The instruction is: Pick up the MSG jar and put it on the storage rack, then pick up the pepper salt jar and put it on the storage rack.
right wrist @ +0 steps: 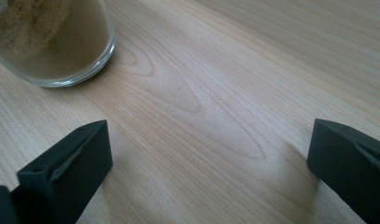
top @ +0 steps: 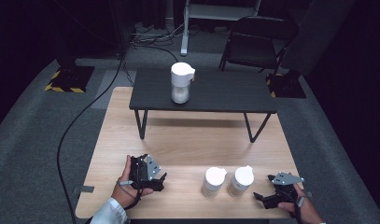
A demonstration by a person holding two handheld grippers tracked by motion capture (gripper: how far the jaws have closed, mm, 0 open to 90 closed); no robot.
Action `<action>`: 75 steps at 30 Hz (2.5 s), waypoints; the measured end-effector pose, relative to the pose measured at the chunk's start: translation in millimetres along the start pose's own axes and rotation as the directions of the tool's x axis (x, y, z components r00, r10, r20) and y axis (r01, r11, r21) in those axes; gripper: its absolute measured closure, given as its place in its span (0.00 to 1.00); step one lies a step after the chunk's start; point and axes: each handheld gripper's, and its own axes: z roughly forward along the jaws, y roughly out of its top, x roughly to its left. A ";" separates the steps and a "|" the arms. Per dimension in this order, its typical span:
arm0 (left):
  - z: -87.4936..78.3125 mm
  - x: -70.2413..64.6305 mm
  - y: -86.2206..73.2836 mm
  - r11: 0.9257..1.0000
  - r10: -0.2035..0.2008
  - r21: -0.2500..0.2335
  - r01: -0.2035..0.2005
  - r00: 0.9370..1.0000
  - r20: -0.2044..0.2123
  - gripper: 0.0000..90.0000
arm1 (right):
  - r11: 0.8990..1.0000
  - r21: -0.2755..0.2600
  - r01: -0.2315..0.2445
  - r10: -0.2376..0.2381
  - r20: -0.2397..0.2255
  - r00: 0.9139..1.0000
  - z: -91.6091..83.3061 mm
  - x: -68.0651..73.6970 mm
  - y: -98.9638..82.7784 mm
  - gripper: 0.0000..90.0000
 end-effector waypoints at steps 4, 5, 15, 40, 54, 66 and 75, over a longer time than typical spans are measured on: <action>-1.7 4.1 -6.4 1.000 -0.018 0.007 0.018 1.000 0.012 0.02 | 1.000 0.000 0.000 0.000 0.000 1.000 0.0 0.0 0.0 0.00; -1.9 5.8 -8.0 0.999 -0.032 0.010 0.032 0.999 0.018 0.02 | 1.000 0.000 0.000 0.000 0.000 1.000 0.0 0.1 0.0 0.00; -0.3 22.4 -20.0 0.992 -0.099 0.081 0.093 0.992 0.073 0.02 | 1.000 0.000 0.000 0.000 0.000 1.000 0.0 0.1 0.0 0.00; 1.1 54.3 -32.2 0.967 -0.239 0.127 0.220 0.956 0.168 0.00 | 1.000 0.000 -0.001 0.001 0.001 1.000 0.0 0.3 0.0 0.00; 1.2 54.7 -32.0 0.968 -0.238 0.127 0.218 0.956 0.169 0.00 | 1.000 -0.001 0.007 -0.007 -0.011 1.000 -1.8 -1.3 -1.5 0.00; 0.9 54.1 -32.0 0.967 -0.238 0.127 0.218 0.957 0.167 0.00 | 0.995 -0.101 -0.015 0.010 -0.055 0.998 -21.6 0.1 -8.4 0.02; 0.9 54.0 -32.0 0.967 -0.238 0.127 0.219 0.957 0.166 0.00 | 0.985 -0.173 0.013 -0.025 -0.068 0.997 -37.9 9.7 -4.1 0.02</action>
